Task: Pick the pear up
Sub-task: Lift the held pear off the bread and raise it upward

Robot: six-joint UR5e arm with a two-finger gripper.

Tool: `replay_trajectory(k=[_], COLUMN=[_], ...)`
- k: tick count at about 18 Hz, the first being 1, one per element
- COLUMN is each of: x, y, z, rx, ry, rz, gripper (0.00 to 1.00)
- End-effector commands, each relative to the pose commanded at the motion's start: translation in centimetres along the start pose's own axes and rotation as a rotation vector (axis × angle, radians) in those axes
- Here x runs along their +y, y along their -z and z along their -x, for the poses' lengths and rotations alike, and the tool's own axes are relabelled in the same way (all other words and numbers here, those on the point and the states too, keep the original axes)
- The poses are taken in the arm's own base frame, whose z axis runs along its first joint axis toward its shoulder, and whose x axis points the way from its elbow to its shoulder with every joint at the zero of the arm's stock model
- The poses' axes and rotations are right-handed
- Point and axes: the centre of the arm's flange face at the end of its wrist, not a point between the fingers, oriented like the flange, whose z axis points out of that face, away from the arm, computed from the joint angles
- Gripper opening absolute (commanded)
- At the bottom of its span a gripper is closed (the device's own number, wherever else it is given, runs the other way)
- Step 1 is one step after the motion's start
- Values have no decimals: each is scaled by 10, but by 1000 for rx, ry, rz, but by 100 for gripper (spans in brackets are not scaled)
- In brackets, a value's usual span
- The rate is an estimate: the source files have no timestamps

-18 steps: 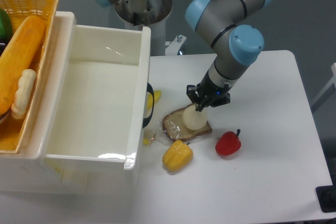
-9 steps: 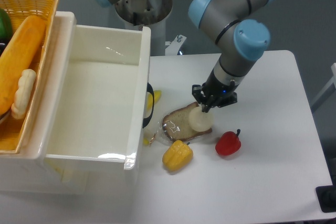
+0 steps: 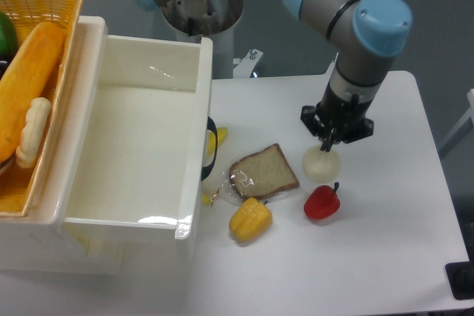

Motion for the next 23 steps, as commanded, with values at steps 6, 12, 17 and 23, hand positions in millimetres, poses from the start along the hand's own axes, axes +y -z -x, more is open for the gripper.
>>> replay_trajectory(k=[6,12,17,23], x=[7,8,-3,4], y=[16,21,11,8], z=[5,15,22,25], rx=[10,-29,-56,-54], ry=[-25,-29,-39,-79], rz=[18,-20,-45,-29], gripper=[0,0,0,0])
